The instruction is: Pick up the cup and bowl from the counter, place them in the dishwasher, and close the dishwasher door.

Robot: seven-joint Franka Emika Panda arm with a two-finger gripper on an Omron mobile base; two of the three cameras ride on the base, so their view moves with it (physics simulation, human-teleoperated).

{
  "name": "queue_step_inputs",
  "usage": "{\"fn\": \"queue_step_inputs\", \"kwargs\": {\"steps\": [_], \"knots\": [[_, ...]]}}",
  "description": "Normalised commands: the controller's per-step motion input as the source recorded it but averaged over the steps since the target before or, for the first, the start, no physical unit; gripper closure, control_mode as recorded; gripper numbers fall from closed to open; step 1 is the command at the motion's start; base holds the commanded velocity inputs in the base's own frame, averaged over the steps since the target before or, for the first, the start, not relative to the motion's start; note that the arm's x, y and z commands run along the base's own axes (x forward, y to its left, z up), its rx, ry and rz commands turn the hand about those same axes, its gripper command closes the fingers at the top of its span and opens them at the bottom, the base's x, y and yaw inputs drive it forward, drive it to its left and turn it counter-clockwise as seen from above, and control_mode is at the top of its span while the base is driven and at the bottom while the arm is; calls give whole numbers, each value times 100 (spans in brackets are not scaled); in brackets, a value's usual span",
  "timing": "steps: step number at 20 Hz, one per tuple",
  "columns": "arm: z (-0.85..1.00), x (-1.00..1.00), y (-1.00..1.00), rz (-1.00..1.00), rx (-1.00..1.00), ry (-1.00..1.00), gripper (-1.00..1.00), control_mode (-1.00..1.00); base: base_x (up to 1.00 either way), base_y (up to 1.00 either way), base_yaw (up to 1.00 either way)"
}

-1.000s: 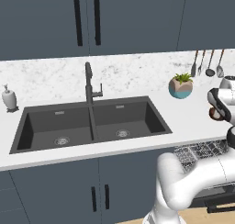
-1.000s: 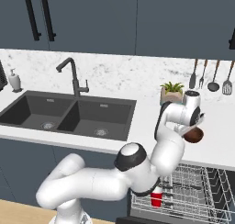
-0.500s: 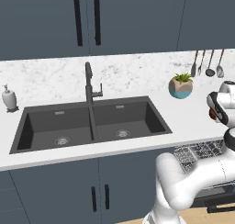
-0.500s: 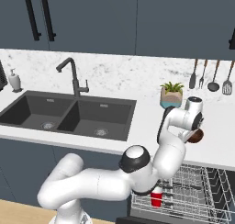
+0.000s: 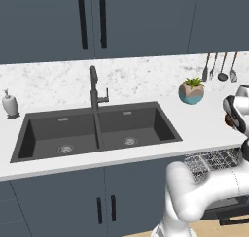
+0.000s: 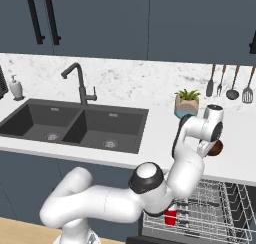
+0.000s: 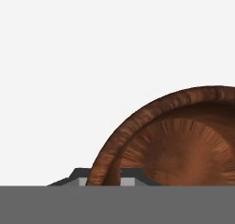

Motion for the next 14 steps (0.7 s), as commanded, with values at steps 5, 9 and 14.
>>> {"fn": "queue_step_inputs", "kwargs": {"steps": [5,9,14], "knots": [[39,-100,40,1,0,2,100,-100,0,0,0],[13,-100,28,0,0,9,100,-100,0,0,0],[4,-100,4,1,0,14,100,-100,0,0,0]]}}
